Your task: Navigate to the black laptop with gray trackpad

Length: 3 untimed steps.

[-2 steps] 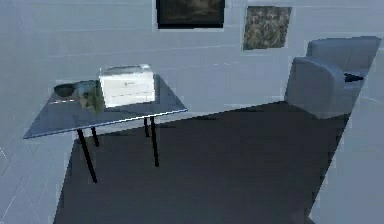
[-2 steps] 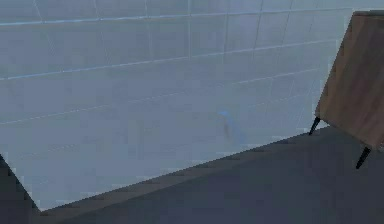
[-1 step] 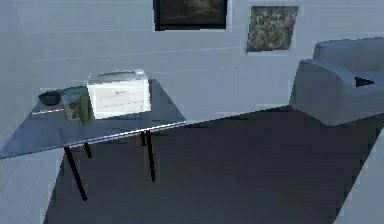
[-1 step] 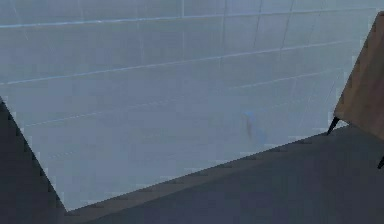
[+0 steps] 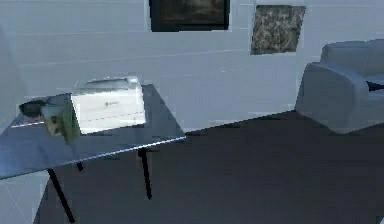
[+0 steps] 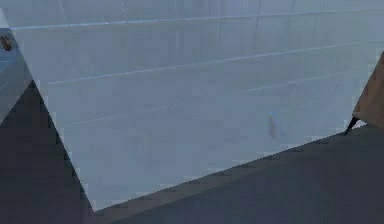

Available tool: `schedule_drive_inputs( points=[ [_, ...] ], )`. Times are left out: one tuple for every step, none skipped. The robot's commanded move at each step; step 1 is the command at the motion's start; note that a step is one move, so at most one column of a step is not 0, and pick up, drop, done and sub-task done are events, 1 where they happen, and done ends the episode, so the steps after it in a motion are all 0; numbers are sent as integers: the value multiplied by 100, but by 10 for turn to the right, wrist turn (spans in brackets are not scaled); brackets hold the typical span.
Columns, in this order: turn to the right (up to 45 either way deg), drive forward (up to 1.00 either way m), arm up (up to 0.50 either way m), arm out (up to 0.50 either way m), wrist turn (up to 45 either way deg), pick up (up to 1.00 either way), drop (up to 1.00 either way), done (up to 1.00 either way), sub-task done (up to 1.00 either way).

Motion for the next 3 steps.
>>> schedule_drive_inputs(
  points=[
    [300,0,0,0,0,0,0,0,0],
    [0,95,0,0,0,0,0,0,0],
    [360,0,0,0,0,0,0,0,0]
  ],
)
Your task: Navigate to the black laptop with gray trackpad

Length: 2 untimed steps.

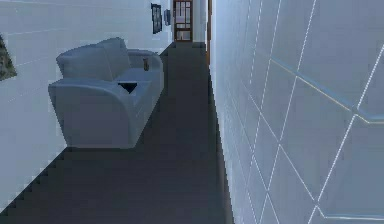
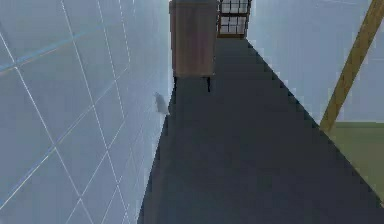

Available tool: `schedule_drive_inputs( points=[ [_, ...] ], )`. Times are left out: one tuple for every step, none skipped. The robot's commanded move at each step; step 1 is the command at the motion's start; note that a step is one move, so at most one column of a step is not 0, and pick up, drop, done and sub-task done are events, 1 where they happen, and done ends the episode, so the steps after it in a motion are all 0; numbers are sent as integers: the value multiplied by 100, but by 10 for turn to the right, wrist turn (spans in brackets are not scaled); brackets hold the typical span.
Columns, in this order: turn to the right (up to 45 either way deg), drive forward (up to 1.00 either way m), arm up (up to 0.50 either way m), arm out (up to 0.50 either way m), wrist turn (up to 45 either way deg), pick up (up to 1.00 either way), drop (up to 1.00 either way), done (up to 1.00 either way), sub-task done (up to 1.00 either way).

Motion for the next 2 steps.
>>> schedule_drive_inputs(
  points=[
    [0,100,0,0,0,0,0,0,0],
    [0,100,0,0,0,0,0,0,0]
  ],
)
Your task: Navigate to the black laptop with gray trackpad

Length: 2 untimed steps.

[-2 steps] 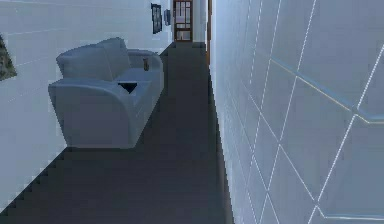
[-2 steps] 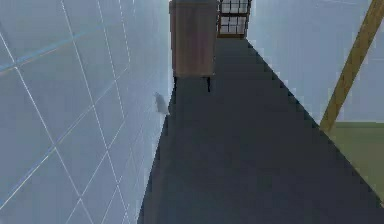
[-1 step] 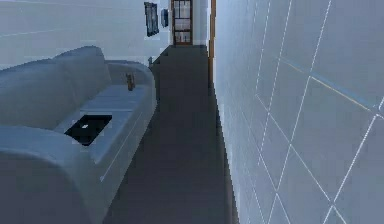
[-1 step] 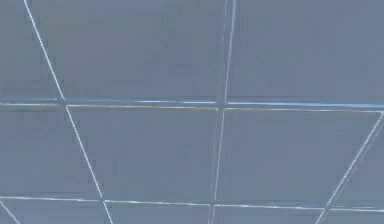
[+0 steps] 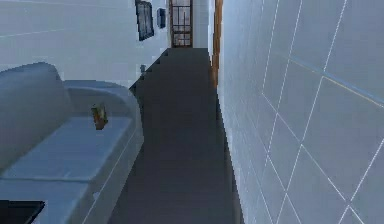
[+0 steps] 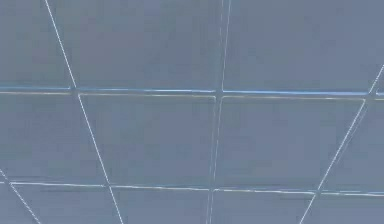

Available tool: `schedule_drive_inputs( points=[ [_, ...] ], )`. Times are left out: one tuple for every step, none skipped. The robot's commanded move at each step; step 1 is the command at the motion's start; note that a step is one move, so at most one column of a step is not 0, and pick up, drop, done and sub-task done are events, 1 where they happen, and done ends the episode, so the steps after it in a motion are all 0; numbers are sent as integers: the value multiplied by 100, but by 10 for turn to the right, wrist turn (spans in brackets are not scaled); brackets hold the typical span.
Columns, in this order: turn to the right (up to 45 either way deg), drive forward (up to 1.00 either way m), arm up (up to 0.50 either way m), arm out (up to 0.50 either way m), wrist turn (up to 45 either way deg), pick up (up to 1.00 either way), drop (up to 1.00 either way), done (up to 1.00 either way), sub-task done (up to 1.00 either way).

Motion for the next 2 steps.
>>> schedule_drive_inputs(
  points=[
    [0,100,0,0,0,0,0,0,0],
    [0,100,0,0,0,0,0,0,0]
  ],
)
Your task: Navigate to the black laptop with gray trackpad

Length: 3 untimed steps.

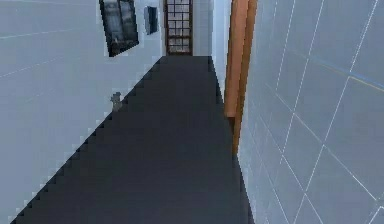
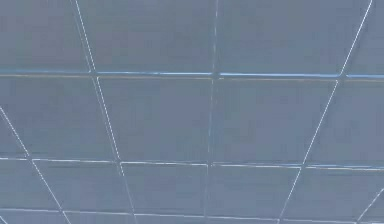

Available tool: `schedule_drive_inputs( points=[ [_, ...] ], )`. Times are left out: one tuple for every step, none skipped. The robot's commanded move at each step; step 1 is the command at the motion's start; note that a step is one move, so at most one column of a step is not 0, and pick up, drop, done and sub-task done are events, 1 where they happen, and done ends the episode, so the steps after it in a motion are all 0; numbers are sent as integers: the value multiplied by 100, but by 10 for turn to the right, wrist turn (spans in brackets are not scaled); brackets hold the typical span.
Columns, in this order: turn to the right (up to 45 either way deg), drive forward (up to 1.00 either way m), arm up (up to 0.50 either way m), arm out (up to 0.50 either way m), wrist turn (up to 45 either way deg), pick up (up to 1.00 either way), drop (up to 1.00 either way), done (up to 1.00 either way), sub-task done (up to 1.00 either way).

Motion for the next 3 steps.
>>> schedule_drive_inputs(
  points=[
    [30,0,0,0,0,0,0,0,0],
    [0,100,0,0,0,0,0,0,0],
    [0,100,0,0,0,0,0,0,0]
  ],
)
